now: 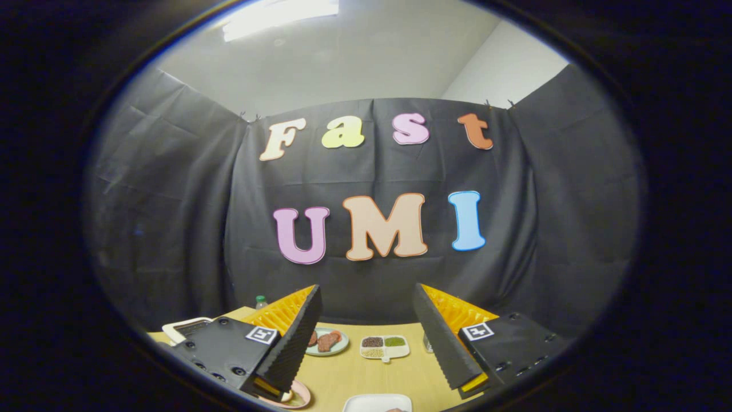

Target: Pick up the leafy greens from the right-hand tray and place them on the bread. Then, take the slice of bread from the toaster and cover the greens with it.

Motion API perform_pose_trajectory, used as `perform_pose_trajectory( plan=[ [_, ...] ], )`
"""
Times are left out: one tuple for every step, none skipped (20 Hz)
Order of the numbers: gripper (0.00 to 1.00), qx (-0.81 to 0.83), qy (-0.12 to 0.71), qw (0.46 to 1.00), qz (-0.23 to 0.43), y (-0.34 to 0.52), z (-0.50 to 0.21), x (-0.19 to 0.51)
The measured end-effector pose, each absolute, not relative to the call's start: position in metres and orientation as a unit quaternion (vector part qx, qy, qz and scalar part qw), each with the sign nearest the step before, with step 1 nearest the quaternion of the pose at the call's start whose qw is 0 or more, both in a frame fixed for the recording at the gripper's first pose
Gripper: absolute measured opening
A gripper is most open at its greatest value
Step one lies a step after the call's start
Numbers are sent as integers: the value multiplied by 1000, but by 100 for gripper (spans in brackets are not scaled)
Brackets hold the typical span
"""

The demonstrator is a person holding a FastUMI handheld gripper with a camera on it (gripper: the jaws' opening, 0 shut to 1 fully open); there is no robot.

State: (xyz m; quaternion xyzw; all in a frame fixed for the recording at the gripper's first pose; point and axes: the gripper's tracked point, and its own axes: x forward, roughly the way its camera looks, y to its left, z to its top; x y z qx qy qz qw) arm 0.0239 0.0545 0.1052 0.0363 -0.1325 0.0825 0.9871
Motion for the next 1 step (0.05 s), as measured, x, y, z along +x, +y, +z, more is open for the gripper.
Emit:
perform_pose_trajectory(
  plan=[
    [100, 39, -133, 987, 80, 49, 105, 23]
  ],
)
